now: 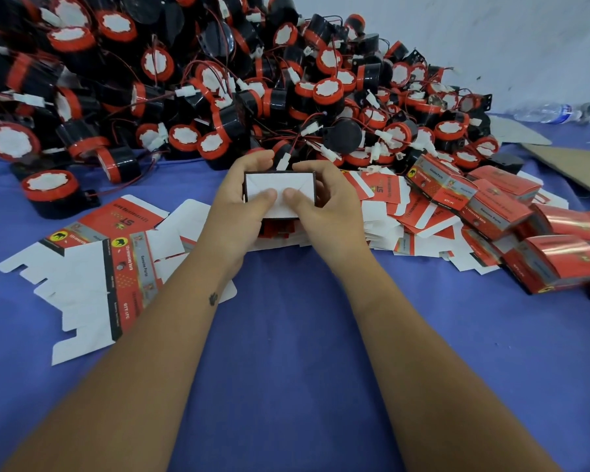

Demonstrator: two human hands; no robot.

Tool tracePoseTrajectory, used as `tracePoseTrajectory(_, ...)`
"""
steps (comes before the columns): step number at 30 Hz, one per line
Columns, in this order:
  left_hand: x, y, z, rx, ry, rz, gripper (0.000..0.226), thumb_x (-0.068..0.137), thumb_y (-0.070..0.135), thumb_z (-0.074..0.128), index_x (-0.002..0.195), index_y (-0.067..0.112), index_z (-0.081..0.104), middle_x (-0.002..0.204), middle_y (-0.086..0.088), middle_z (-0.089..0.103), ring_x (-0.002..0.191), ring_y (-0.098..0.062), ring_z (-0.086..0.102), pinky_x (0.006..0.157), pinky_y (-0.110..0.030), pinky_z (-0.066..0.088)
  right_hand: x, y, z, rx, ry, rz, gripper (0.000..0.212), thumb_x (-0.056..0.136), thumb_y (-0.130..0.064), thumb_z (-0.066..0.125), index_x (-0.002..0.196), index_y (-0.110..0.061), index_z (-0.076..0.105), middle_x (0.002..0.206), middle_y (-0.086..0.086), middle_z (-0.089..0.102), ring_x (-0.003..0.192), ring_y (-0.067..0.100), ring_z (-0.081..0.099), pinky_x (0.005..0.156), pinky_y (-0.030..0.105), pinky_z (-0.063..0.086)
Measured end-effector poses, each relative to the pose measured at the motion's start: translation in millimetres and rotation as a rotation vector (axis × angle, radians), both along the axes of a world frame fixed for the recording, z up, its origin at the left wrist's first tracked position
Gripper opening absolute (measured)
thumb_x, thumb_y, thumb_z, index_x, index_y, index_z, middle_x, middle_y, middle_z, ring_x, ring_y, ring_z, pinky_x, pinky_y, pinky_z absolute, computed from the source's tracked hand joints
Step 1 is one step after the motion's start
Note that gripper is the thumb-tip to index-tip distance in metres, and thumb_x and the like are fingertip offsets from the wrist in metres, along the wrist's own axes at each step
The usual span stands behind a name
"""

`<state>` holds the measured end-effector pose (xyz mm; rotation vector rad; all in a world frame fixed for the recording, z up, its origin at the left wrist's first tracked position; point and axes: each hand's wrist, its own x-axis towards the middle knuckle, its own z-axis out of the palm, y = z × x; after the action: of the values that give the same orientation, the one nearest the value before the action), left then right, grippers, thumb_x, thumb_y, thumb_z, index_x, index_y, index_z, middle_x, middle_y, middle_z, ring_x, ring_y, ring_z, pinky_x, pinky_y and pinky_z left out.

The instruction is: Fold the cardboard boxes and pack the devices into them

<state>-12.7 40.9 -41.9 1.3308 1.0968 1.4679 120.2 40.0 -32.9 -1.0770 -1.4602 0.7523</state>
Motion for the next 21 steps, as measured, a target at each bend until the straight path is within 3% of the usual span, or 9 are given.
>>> tracePoseTrajectory(4, 1.2, 0.5, -1.1, 0.035, 0.044, 0.034, 0.047, 0.098, 0.005, 0.056, 0.130, 0.039, 0.055, 0.134, 0.015, 0.057, 0.125, -0.010, 0.055, 0.102, -0.038, 0.052, -1.1, -0.6, -1.3, 0.008, -0.022, -0.031, 0.031, 0.089, -0.013, 0.067, 0.118, -0.025, 0.062, 0.107, -0.009, 0.067, 0.101, 0.010, 0.063, 0.092, 0.040, 0.053)
tracePoseTrajectory(6, 2.2, 0.7, -1.1, 0.042, 0.072, 0.059, 0.053, 0.099, 0.011, 0.057, 0.141, 0.040, 0.042, 0.132, 0.025, 0.051, 0.121, 0.007, 0.051, 0.098, -0.017, 0.048, -1.8, -0.4, -3.2, -0.006, -0.017, -0.046, 0.038, 0.092, -0.017, 0.064, 0.128, -0.026, 0.056, 0.121, -0.010, 0.062, 0.114, 0.007, 0.056, 0.099, 0.035, 0.049)
tracePoseTrajectory(8, 4.6, 1.7, -2.7, 0.004, 0.103, 0.059, 0.060, 0.102, 0.021, 0.055, 0.152, 0.038, 0.028, 0.131, 0.034, 0.039, 0.108, 0.028, 0.042, 0.083, 0.003, 0.039, -2.3, 0.2, -4.6, 0.009, -0.073, -0.085, 0.043, 0.094, -0.020, 0.061, 0.136, -0.025, 0.052, 0.131, -0.011, 0.051, 0.125, 0.007, 0.044, 0.105, 0.028, 0.038)
tracePoseTrajectory(10, 7.8, 1.6, -3.1, -0.060, 0.098, 0.016, 0.061, 0.103, 0.031, 0.051, 0.155, 0.037, 0.021, 0.140, 0.031, 0.030, 0.114, 0.024, 0.037, 0.085, 0.000, 0.034, -3.4, -0.3, -4.7, 0.005, -0.141, -0.073, 0.042, 0.098, -0.024, 0.056, 0.140, -0.025, 0.051, 0.136, -0.009, 0.048, 0.130, 0.009, 0.038, 0.108, 0.029, 0.033)
tracePoseTrajectory(12, 9.1, 1.7, -2.9, -0.079, 0.055, -0.008, 0.069, 0.103, 0.036, 0.049, 0.158, 0.036, 0.007, 0.150, 0.027, 0.025, 0.127, 0.011, 0.036, 0.104, -0.014, 0.033, -3.2, -0.5, -4.5, -0.003, -0.148, -0.041, 0.037, 0.099, -0.024, 0.053, 0.136, -0.023, 0.055, 0.137, -0.006, 0.051, 0.131, 0.012, 0.040, 0.111, 0.036, 0.035)
tracePoseTrajectory(14, 7.4, 3.5, -1.0, -0.068, -0.027, 0.022, 0.077, 0.104, 0.036, 0.048, 0.157, 0.035, -0.007, 0.154, 0.022, 0.026, 0.128, 0.007, 0.038, 0.113, -0.029, 0.033, -3.0, -1.2, -3.5, 0.045, -0.112, -0.049, 0.028, 0.096, -0.016, 0.058, 0.123, -0.016, 0.065, 0.131, -0.002, 0.055, 0.127, 0.014, 0.046, 0.109, 0.040, 0.038)
tracePoseTrajectory(16, 3.2, 6.3, -0.4, -0.065, -0.135, 0.033, 0.074, 0.103, 0.032, 0.050, 0.160, 0.031, 0.002, 0.152, 0.019, 0.036, 0.127, 0.002, 0.047, 0.114, -0.037, 0.036, -3.3, -1.9, -3.2, 0.124, -0.058, -0.067, 0.018, 0.091, -0.005, 0.062, 0.106, -0.009, 0.071, 0.126, 0.001, 0.059, 0.121, 0.013, 0.053, 0.104, 0.036, 0.043)
tracePoseTrajectory(18, 0.8, 8.1, -2.7, -0.059, -0.113, 0.009, 0.058, 0.101, 0.026, 0.053, 0.154, 0.028, 0.030, 0.141, 0.010, 0.056, 0.122, -0.009, 0.058, 0.107, -0.041, 0.047, -4.8, -2.2, -4.0, 0.188, -0.055, -0.069, 0.010, 0.087, 0.000, 0.063, 0.087, -0.003, 0.072, 0.122, 0.003, 0.062, 0.116, 0.010, 0.057, 0.099, 0.027, 0.047)
tracePoseTrajectory(21, 2.0, 5.6, -6.3, -0.059, 0.061, 0.033, 0.062, 0.100, 0.026, 0.056, 0.152, 0.040, 0.026, 0.135, 0.014, 0.058, 0.117, -0.003, 0.059, 0.094, -0.023, 0.052, -3.4, 0.8, -7.3, 0.205, -0.083, -0.082, 0.020, 0.086, 0.000, 0.064, 0.066, 0.000, 0.065, 0.122, 0.003, 0.065, 0.115, 0.011, 0.059, 0.097, 0.031, 0.048)
